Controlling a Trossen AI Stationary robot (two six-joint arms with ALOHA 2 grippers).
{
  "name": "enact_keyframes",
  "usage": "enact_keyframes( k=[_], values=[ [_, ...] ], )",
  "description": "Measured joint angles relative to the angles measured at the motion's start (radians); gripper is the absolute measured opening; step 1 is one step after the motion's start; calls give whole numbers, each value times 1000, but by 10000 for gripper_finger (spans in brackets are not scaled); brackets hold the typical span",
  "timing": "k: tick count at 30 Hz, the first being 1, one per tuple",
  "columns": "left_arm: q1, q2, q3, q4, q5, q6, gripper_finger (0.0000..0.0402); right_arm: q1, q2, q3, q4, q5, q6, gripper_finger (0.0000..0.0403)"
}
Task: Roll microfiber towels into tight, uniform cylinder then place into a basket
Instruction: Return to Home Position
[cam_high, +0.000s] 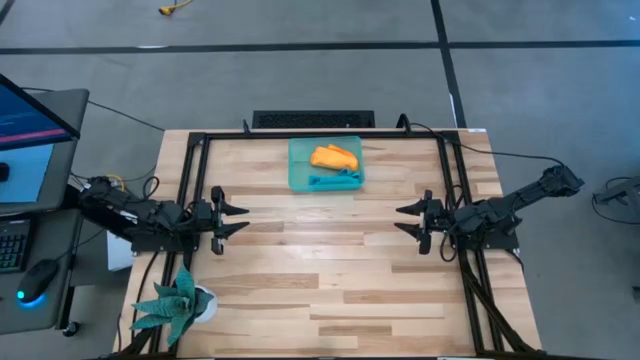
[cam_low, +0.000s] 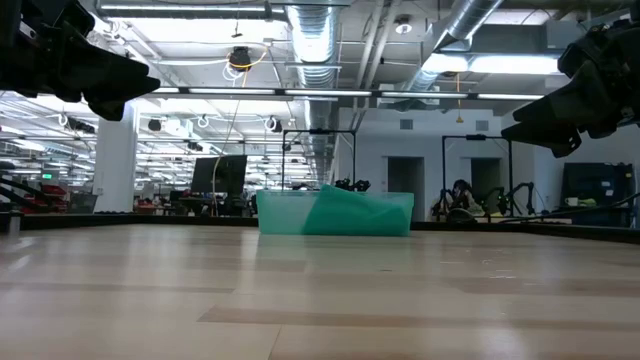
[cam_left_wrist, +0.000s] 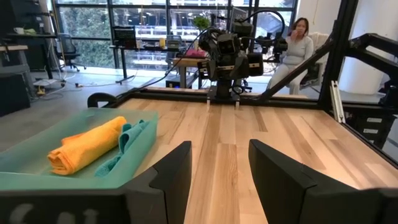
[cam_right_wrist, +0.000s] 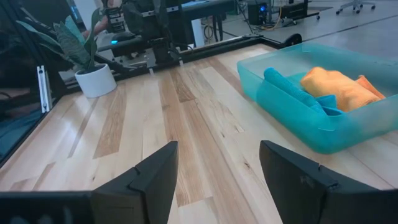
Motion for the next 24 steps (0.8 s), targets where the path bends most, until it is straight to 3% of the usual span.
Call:
enact_keyframes(
  k=[24],
  values=[
    [0,0,0,0,0,-8,151,0,0,0,0,0,0,249]
  ],
)
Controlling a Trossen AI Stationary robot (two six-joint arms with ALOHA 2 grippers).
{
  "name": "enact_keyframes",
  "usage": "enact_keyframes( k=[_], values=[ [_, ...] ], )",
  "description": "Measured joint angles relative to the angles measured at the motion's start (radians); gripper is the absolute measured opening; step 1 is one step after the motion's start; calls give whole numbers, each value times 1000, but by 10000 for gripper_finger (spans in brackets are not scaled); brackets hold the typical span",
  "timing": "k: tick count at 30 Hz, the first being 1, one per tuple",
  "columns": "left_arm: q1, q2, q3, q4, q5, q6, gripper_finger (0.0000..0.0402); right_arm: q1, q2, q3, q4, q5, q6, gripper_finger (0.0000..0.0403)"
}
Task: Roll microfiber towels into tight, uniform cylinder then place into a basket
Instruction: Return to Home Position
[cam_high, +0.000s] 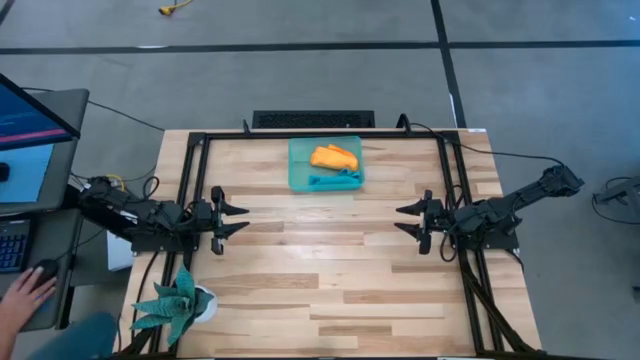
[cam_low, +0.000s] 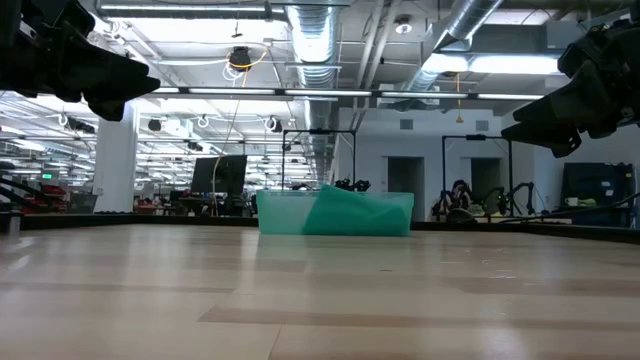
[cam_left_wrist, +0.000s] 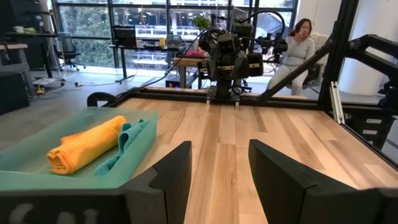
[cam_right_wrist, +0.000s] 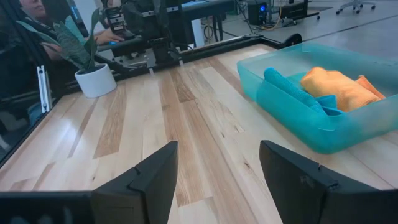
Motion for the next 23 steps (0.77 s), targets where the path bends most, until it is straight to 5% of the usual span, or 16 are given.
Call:
enact_keyframes(
  k=[23],
  values=[
    [0,0,0,0,0,9,151,0,0,0,0,0,0,249]
  ],
)
